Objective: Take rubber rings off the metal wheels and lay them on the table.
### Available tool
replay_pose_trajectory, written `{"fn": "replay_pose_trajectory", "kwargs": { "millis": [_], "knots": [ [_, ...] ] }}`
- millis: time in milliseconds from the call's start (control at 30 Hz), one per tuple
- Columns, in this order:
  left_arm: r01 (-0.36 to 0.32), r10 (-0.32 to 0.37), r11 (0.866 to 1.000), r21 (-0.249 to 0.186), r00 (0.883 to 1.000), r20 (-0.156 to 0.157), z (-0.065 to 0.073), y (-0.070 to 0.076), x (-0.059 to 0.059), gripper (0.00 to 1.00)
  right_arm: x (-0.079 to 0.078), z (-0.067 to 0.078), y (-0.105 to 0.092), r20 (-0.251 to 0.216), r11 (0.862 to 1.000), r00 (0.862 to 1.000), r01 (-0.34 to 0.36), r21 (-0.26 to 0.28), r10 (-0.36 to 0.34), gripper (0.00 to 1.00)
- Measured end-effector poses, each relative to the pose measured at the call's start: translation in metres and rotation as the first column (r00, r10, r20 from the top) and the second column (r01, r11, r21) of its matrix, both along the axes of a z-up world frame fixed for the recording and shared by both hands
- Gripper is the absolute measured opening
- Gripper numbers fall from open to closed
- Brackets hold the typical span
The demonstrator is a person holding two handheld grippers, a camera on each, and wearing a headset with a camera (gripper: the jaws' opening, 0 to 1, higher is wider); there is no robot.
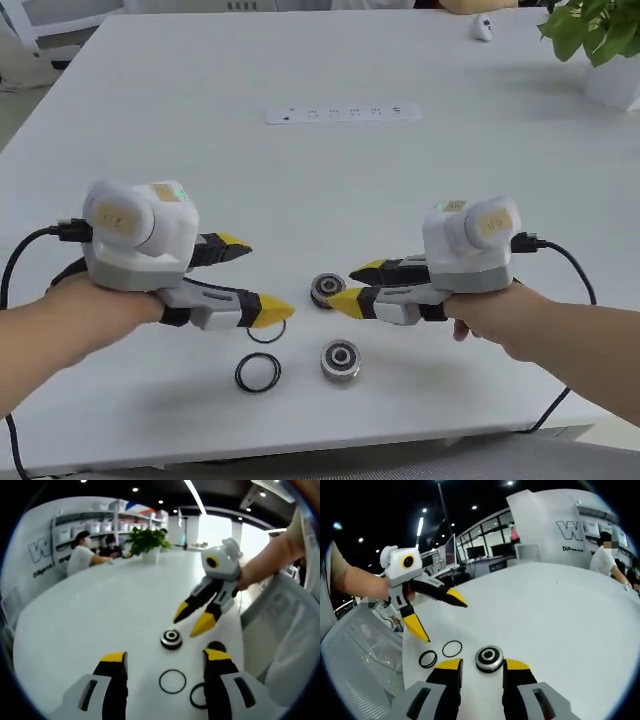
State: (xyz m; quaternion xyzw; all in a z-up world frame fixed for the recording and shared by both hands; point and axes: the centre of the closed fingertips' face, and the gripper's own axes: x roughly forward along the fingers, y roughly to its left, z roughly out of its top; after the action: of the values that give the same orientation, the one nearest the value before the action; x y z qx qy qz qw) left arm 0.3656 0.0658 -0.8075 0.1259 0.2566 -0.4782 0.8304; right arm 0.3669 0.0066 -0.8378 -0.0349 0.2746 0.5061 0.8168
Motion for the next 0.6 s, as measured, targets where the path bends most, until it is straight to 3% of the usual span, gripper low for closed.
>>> {"fn": "replay_pose_trajectory", "kwargs": {
  "millis": [100, 233, 600],
  "knots": [
    [-0.004, 0.004, 1.0, -0.006, 1.0, -0.007, -0.003, -0.005, 0.001, 0.58, 0.0, -0.003, -0.002, 0.005, 1.0, 1.0, -0.004, -0.012, 0.004, 0.28],
    [0.011, -0.011, 1.0, 0.015, 1.0, 0.008, -0.007, -0.01, 0.004, 0.53, 0.002, -0.008, -0.004, 0.012, 0.999, 1.0, -0.008, -0.033, 0.008, 0.26],
    [0.033, -0.033, 0.999, 0.023, 0.999, -0.016, -0.019, -0.028, 0.004, 0.49, 0.004, -0.019, -0.004, 0.022, 0.998, 1.0, -0.017, -0.061, 0.019, 0.22]
  ]
}}
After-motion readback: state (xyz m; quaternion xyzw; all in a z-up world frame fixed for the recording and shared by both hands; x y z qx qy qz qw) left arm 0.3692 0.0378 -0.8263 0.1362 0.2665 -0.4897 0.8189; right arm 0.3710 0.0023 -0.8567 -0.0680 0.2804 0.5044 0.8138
